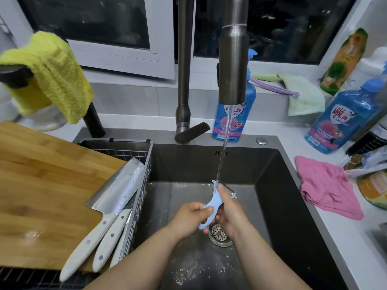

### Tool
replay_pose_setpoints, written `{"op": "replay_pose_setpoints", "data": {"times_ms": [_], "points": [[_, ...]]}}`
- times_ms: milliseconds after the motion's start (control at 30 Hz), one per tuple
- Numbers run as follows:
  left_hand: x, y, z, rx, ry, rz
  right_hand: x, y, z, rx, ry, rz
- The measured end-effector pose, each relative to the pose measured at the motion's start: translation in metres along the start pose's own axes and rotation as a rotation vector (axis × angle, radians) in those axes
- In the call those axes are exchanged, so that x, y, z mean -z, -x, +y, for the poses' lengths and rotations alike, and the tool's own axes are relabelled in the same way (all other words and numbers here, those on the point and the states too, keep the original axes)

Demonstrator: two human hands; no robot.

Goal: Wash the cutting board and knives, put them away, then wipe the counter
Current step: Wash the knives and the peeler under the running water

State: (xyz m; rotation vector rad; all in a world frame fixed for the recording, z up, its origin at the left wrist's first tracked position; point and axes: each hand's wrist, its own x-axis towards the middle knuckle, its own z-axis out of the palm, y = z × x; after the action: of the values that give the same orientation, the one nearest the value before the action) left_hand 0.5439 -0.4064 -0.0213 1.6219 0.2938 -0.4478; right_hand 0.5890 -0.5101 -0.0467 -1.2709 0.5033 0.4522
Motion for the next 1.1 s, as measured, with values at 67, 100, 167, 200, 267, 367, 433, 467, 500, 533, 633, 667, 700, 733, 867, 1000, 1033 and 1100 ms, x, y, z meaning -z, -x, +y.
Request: {"op": "replay_pose_setpoints", "data": {"times_ms": [67,100,167,200,267,367,433,467,500,533,633,667,700,733,867,1000,1033,1100], "points": [[0.003,0.001,0.0,-0.011,-0.013,-0.007,0.003,0.002,0.0,0.043,0.02,-0.127],[0.005,0.001,0.001,-0.013,-0.022,-0.008,0.004,0.003,-0.002,0.062,0.04,-0.177],[0.006,0.0,0.003,-0.017,-0.027,-0.009,0.008,0.003,-0.007,0.095,0.079,-0.221],[0.005,-0.001,0.006,-0.011,-0.011,-0.012,0.008,0.003,-0.008,0.109,0.1,-0.224],[0.002,-0.003,0.012,0.03,0.059,-0.022,0.008,0.003,-0.007,0.133,0.157,-0.213],[-0.001,-0.009,0.019,0.052,0.064,-0.003,0.004,0.004,-0.003,0.19,0.216,-0.208],[-0.003,-0.014,0.021,0.021,0.026,0.036,0.001,0.005,-0.004,0.226,0.205,-0.178],[-0.004,-0.016,0.021,0.008,0.03,0.053,0.001,0.005,-0.006,0.232,0.186,-0.168],[-0.005,-0.018,0.021,0.002,0.045,0.057,0.001,0.004,-0.006,0.229,0.165,-0.16],[-0.004,-0.019,0.02,0.005,0.059,0.046,0.002,0.003,-0.007,0.219,0.148,-0.153],[0.0,-0.018,0.018,0.022,0.075,-0.04,0.005,0.001,-0.007,0.178,0.13,-0.141],[0.001,-0.017,0.016,0.011,0.06,-0.058,0.005,0.0,-0.006,0.165,0.123,-0.137],[0.001,-0.016,0.016,-0.006,0.039,-0.064,0.005,0.0,-0.006,0.158,0.12,-0.133],[0.0,-0.016,0.015,-0.025,0.012,-0.055,0.005,0.0,-0.007,0.156,0.118,-0.134],[-0.001,-0.016,0.017,-0.02,0.049,0.004,0.006,0.002,-0.013,0.146,0.089,-0.157],[0.004,-0.014,0.015,0.094,0.32,-0.063,0.011,0.004,-0.02,0.133,-0.007,-0.144],[0.003,-0.014,0.014,0.093,0.322,-0.041,0.01,0.004,-0.02,0.114,-0.007,-0.156],[0.001,-0.016,0.011,0.052,0.295,0.048,0.006,0.005,-0.017,0.061,0.004,-0.176]]}}
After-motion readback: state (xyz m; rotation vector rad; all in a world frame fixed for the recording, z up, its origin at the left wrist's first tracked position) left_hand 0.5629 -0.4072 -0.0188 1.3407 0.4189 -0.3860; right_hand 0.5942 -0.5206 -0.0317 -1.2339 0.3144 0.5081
